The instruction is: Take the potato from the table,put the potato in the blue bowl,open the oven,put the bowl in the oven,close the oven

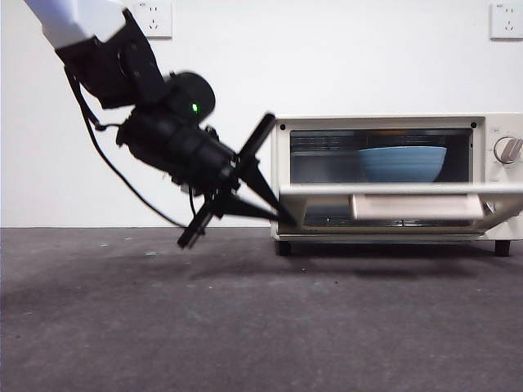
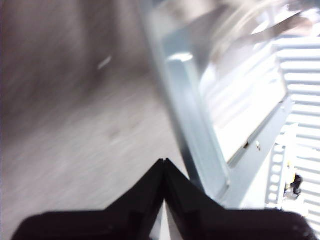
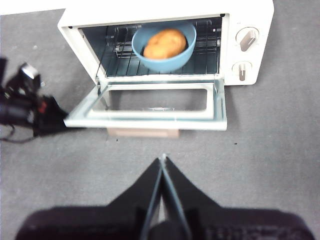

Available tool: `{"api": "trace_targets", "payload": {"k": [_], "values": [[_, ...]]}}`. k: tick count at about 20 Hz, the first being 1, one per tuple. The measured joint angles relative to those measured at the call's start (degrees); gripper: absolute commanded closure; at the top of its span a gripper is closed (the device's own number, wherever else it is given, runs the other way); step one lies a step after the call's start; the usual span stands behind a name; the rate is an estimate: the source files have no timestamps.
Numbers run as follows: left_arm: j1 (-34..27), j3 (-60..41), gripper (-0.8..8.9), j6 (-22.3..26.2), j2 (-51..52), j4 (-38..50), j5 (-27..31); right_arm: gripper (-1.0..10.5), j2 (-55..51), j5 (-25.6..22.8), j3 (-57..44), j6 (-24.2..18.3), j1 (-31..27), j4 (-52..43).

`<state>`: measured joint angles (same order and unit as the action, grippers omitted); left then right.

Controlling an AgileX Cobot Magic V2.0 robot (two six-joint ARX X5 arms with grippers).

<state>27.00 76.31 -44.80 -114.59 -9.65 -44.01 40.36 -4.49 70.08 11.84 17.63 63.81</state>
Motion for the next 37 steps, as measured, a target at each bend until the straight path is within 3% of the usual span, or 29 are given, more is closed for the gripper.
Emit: {"api": "trace_targets", "payload": {"k": [16, 23, 27, 34, 37], "values": [[-4.0, 15.8, 8.19, -3.3, 0.7, 1.7, -1.0, 9.5, 0.0, -0.2, 0.0, 0.0, 0.0, -0.4], [-4.8, 16.6, 8.19, -1.1, 1.5, -0.9, -2.6, 9.5, 0.0, -0.2, 0.0, 0.0, 0.0, -0.4], [-4.5, 16.6, 8.19, 7.0, 7.9, -8.4, 1.4, 9.5, 0.0, -2.1, 0.0, 0.0, 0.0, 0.9], [-4.4, 16.7, 8.18, 32.2, 31.1, -32.7, 27.9, 9.5, 0.0, -3.0, 0.0, -1.9, 0.0, 1.5], [-4.3, 16.7, 8.18, 40.2, 40.4, -41.3, 39.6, 9.5, 0.0, -3.7, 0.0, -3.6, 0.0, 0.7]]}}
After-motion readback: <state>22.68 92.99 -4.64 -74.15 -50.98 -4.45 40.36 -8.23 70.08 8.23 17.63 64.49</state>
